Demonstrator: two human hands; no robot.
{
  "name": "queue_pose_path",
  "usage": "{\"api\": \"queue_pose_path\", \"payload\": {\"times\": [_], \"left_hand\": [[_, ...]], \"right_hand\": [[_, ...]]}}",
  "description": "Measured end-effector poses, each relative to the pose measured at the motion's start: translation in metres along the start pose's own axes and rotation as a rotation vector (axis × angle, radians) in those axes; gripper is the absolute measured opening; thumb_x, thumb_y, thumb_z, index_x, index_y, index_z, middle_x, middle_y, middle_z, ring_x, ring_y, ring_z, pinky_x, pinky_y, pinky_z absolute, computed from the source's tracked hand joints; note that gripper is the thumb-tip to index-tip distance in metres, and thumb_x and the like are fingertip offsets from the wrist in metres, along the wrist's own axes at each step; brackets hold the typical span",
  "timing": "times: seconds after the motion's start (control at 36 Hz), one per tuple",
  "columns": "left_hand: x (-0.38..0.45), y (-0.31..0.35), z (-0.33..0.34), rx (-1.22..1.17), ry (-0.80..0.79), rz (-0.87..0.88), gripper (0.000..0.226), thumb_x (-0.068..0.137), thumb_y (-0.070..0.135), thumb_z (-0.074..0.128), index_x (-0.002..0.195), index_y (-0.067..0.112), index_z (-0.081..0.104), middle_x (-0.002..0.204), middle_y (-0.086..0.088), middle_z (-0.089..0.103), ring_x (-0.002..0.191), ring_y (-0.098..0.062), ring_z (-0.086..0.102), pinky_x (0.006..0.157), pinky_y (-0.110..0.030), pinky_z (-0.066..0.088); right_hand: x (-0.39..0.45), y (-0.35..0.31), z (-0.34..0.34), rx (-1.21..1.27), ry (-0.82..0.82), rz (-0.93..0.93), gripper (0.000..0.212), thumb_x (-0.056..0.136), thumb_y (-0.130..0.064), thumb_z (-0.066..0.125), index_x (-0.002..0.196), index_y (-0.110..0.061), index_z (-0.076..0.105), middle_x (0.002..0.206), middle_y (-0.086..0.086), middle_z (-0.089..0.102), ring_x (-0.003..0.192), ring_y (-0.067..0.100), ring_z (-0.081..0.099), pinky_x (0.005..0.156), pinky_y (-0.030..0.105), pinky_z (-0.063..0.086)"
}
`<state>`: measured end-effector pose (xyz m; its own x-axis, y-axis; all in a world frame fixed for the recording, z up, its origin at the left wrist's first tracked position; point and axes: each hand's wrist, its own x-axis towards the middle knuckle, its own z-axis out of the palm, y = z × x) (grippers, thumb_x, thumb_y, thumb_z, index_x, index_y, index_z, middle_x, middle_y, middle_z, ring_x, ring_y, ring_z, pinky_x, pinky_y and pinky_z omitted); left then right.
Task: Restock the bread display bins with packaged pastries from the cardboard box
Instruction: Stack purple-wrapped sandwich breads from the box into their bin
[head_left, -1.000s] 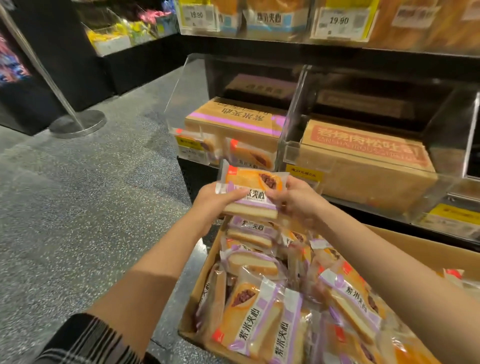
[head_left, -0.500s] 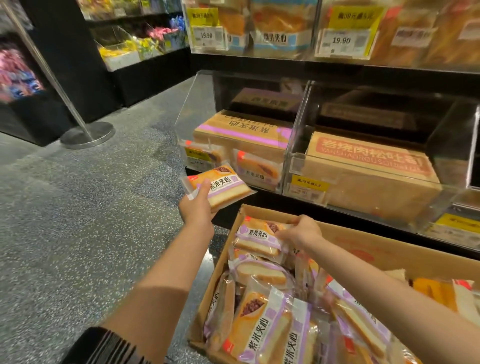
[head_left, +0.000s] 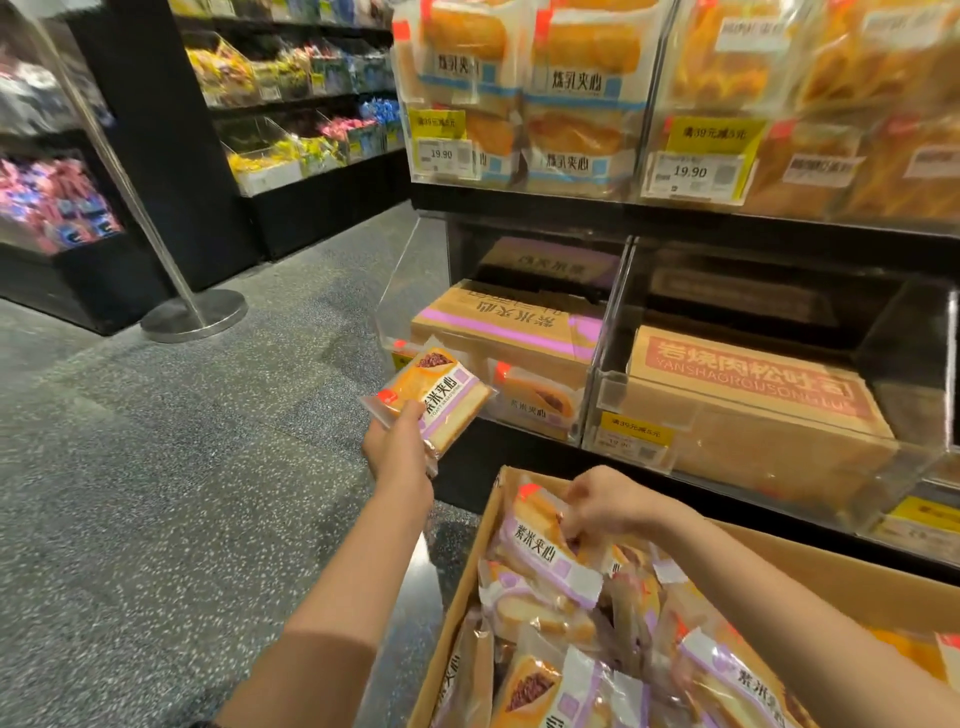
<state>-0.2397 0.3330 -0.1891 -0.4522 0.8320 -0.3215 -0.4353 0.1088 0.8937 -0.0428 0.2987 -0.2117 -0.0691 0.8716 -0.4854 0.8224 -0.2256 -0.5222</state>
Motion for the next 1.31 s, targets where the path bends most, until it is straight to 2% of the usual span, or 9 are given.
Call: {"api": "queue_pose_path", "payload": {"times": [0.17, 0.31, 0.36, 0.53, 0.64, 0.78, 0.97, 1.11, 1.31], "left_hand": [[0.027, 0.036, 0.007, 0.041, 0.004, 0.202, 0.013, 0.087, 0.003, 0.061, 0.098, 0.010, 0.059, 0.080, 0.000, 0.064, 0.066, -0.012, 0.062, 0.051, -0.021, 0.049], [0.058, 0.068, 0.025, 0.183, -0.015, 0.396, 0.032, 0.083, 0.017, 0.069, 0.114, 0.009, 0.062, 0.110, -0.008, 0.066, 0.100, -0.024, 0.064, 0.087, -0.040, 0.053], [0.069, 0.076, 0.034, 0.208, -0.050, 0.437, 0.027, 0.085, 0.016, 0.069, 0.111, 0.013, 0.063, 0.112, -0.005, 0.066, 0.104, -0.022, 0.064, 0.087, -0.038, 0.054], [0.103, 0.085, 0.064, 0.236, -0.054, 0.485, 0.025, 0.089, 0.013, 0.065, 0.111, 0.000, 0.062, 0.116, -0.014, 0.066, 0.114, -0.029, 0.059, 0.089, -0.037, 0.048], [0.122, 0.088, 0.083, 0.113, -0.055, 0.442, 0.053, 0.091, 0.011, 0.063, 0.140, 0.004, 0.044, 0.143, -0.006, 0.048, 0.133, -0.019, 0.044, 0.098, -0.022, 0.035], [0.147, 0.083, 0.101, -0.025, 0.017, 0.482, 0.060, 0.096, 0.014, 0.055, 0.149, 0.006, 0.027, 0.152, -0.007, 0.035, 0.138, -0.019, 0.037, 0.110, -0.026, 0.032], [0.170, 0.084, 0.118, -0.336, 0.339, 0.381, 0.050, 0.104, 0.023, 0.035, 0.148, 0.002, 0.021, 0.151, -0.020, 0.031, 0.134, -0.032, 0.039, 0.103, -0.028, 0.036], [0.169, 0.080, 0.124, -0.296, 0.420, 0.425, 0.041, 0.105, 0.017, 0.030, 0.140, -0.005, 0.026, 0.147, -0.024, 0.036, 0.127, -0.033, 0.045, 0.073, -0.011, 0.028], [0.172, 0.070, 0.123, -0.180, 0.305, 0.491, 0.047, 0.104, 0.026, 0.032, 0.144, 0.003, 0.020, 0.139, -0.020, 0.044, 0.117, -0.025, 0.050, 0.081, -0.019, 0.036]], "right_hand": [[0.000, -0.028, -0.017, -0.416, 0.011, -0.089, 0.007, 0.081, -0.022, 0.067, 0.086, -0.019, 0.063, 0.088, 0.000, 0.061, 0.088, 0.017, 0.060, 0.068, 0.027, 0.048], [-0.003, -0.061, -0.039, -0.609, 0.010, -0.202, 0.014, 0.082, -0.024, 0.068, 0.092, -0.015, 0.068, 0.085, -0.001, 0.061, 0.078, 0.014, 0.056, 0.060, 0.024, 0.044], [-0.001, -0.072, -0.052, -0.644, 0.035, -0.276, 0.005, 0.079, -0.018, 0.068, 0.083, -0.017, 0.066, 0.081, -0.001, 0.061, 0.075, 0.015, 0.058, 0.060, 0.027, 0.048], [0.005, -0.104, -0.106, -0.562, 0.184, -0.474, 0.023, 0.077, -0.016, 0.066, 0.065, -0.027, 0.049, 0.068, -0.009, 0.053, 0.067, 0.010, 0.053, 0.059, 0.023, 0.044], [0.008, -0.124, -0.144, -0.413, 0.290, -0.577, 0.009, 0.078, -0.017, 0.068, 0.081, -0.023, 0.062, 0.079, -0.006, 0.065, 0.073, 0.006, 0.061, 0.064, 0.020, 0.050], [0.035, -0.135, -0.180, -0.236, 0.432, -0.648, 0.020, 0.072, -0.013, 0.074, 0.086, -0.025, 0.070, 0.076, -0.009, 0.066, 0.068, 0.001, 0.059, 0.063, 0.018, 0.045], [0.096, -0.142, -0.192, -0.301, 0.624, -0.539, 0.017, 0.078, -0.019, 0.074, 0.065, -0.018, 0.062, 0.070, 0.002, 0.062, 0.071, 0.021, 0.057, 0.062, 0.031, 0.041], [0.132, -0.163, -0.183, -0.296, 0.663, -0.278, 0.033, 0.089, -0.041, 0.062, 0.073, -0.012, 0.060, 0.079, 0.008, 0.063, 0.080, 0.029, 0.062, 0.065, 0.035, 0.049], [0.168, -0.187, -0.158, 0.451, 0.377, -0.021, 0.015, 0.087, -0.016, 0.068, 0.080, -0.005, 0.062, 0.061, 0.008, 0.050, 0.041, 0.012, 0.040, 0.038, 0.017, 0.030]]}}
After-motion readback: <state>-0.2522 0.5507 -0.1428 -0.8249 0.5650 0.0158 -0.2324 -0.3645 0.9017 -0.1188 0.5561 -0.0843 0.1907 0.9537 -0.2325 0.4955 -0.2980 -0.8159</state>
